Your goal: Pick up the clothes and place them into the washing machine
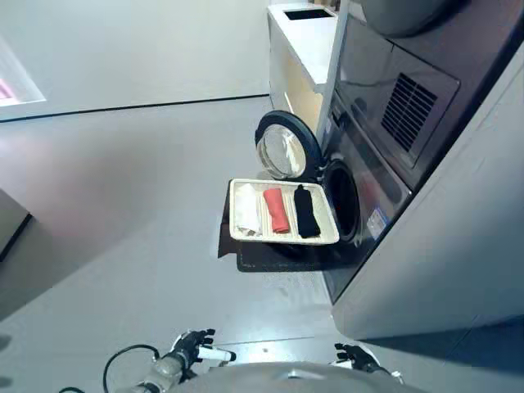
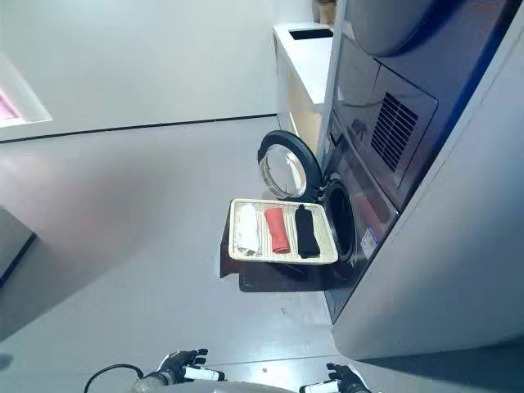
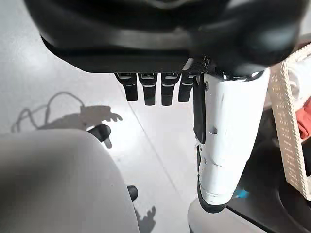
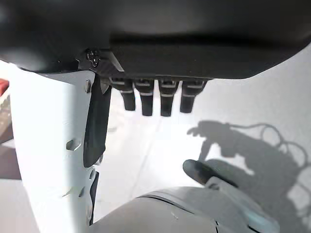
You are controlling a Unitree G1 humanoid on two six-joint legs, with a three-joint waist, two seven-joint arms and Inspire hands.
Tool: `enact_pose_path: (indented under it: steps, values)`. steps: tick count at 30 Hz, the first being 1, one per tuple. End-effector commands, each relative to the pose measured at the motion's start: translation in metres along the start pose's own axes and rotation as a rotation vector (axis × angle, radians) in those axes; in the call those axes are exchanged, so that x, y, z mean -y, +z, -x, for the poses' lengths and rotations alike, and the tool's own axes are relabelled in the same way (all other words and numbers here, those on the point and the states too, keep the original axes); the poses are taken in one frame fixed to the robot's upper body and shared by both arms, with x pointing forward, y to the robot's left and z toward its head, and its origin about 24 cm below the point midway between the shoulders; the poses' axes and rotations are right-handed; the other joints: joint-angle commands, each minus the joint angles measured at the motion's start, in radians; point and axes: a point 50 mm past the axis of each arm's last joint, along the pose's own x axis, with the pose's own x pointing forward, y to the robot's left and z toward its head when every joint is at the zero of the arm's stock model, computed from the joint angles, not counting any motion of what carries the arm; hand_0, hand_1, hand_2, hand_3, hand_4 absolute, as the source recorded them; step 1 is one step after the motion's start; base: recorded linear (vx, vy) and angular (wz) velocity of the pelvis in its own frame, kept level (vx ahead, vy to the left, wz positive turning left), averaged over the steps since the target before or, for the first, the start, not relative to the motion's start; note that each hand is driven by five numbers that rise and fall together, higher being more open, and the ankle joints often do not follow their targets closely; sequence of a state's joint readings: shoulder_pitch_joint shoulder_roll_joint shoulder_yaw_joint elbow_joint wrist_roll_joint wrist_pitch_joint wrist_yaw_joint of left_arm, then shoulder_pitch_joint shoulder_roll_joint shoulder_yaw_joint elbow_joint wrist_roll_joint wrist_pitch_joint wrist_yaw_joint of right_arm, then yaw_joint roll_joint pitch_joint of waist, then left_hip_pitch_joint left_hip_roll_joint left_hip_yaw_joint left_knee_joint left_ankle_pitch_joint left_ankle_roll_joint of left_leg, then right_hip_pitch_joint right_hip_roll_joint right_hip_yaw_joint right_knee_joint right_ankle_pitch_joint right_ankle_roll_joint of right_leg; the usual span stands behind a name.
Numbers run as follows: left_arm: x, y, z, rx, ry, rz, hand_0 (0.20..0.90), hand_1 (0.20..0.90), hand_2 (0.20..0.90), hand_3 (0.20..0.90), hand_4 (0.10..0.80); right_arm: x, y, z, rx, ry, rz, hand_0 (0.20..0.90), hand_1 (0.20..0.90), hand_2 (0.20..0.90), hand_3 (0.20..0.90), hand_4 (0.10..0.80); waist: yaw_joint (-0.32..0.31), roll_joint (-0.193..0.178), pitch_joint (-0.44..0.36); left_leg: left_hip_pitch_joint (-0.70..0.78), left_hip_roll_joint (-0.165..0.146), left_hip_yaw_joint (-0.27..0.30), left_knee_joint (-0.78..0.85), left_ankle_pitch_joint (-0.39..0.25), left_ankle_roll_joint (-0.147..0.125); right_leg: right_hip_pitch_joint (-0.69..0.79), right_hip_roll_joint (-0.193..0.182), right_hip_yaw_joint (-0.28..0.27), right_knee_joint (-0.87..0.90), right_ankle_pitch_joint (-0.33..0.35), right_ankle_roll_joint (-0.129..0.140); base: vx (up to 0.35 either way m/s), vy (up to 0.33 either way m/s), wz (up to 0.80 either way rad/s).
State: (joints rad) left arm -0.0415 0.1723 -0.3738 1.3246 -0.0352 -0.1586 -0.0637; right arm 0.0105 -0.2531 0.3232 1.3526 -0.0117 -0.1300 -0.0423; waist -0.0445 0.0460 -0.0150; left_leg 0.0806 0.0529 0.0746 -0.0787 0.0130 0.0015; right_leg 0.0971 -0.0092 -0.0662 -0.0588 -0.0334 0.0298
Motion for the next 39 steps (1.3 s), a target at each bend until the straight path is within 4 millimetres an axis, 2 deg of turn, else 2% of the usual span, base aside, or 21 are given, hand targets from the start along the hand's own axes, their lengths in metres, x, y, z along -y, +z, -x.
enact_pose_path:
  steps: [1, 23, 33, 37, 39]
  values:
    - [0.002, 0.002, -0.001, -0.002, -0.011, -0.005, 0.9, 0.9, 0.9, 0.9, 0.8, 0.001, -0.009, 0.001, -0.045, 0.006, 0.06, 0.9, 0.9, 0.9, 0.9, 0.8, -0.006, -0.043, -0.015, 0.016, -0.053, -0.014, -0.009, -0.046, -0.035, -0.021, -0.024, 0.007, -0.028, 0.048, 0.061, 0.0, 0.0, 0.0]
    - [-0.002, 0.003, -0.002, -0.012, 0.008, -0.014, 0.9, 0.9, 0.9, 0.9, 0.8, 0.005, -0.006, 0.0, -0.039, 0.001, 0.071, 0.9, 0.9, 0.9, 0.9, 0.8, -0.012, -0.041, -0.002, 0.004, -0.064, -0.007, -0.009, -0.05, -0.022, -0.035, -0.034, 0.015, -0.028, 0.054, 0.067, 0.002, 0.004, -0.01]
    - [-0.01, 0.015, -0.003, 0.017, 0.03, -0.024, 0.9, 0.9, 0.9, 0.9, 0.8, 0.013, 0.005, -0.002, -0.008, -0.019, 0.077, 0.9, 0.9, 0.9, 0.9, 0.8, -0.013, -0.041, 0.019, -0.025, -0.09, 0.011, -0.009, -0.051, 0.008, -0.085, -0.064, 0.033, 0.02, 0.058, 0.082, 0.008, 0.064, -0.06]
    - [-0.019, 0.026, -0.004, 0.048, 0.055, -0.02, 0.9, 0.9, 0.9, 0.9, 0.8, 0.022, 0.013, -0.003, 0.01, -0.05, 0.059, 0.9, 0.9, 0.9, 0.9, 0.8, -0.018, -0.034, 0.038, -0.045, -0.107, 0.013, -0.001, -0.053, 0.027, -0.154, -0.077, 0.038, 0.144, 0.035, 0.096, 0.022, 0.134, -0.11]
    - [-0.023, 0.031, -0.004, 0.06, 0.062, -0.013, 0.9, 0.9, 0.9, 0.9, 0.8, 0.025, 0.015, -0.003, 0.014, -0.062, 0.047, 0.9, 0.9, 0.9, 0.9, 0.8, -0.019, -0.029, 0.047, -0.037, -0.111, 0.007, 0.0, -0.058, 0.036, -0.185, -0.078, 0.033, 0.235, 0.02, 0.092, 0.053, 0.126, -0.05]
